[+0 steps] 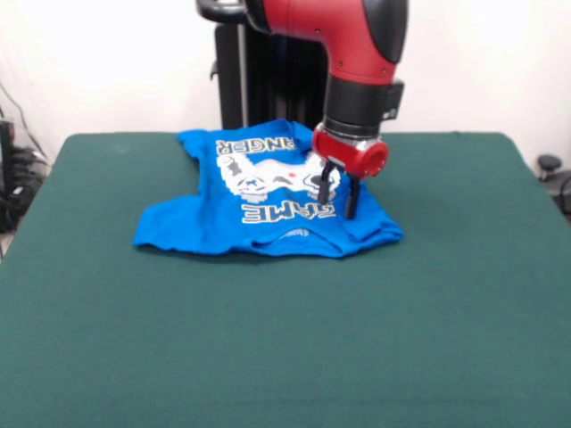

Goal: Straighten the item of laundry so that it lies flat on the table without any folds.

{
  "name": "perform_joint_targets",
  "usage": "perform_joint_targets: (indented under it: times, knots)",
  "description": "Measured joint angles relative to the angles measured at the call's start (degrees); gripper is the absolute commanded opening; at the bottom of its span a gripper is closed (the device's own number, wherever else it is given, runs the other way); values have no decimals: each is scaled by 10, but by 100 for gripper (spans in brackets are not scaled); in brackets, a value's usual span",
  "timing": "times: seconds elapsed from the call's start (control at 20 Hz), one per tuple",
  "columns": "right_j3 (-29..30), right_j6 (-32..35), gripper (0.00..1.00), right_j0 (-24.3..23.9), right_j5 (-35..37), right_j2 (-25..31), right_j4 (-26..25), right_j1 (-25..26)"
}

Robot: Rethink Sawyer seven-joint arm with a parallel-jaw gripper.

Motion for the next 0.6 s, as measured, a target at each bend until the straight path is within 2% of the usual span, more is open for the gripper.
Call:
perform_joint_targets:
  times: [0.35,0.4,0.6]
  knots:
    - [1,0,100,0,0,0,0,-1]
    - [1,0,0,0,0,0,0,-1]
    - [1,0,0,0,0,1,0,-1]
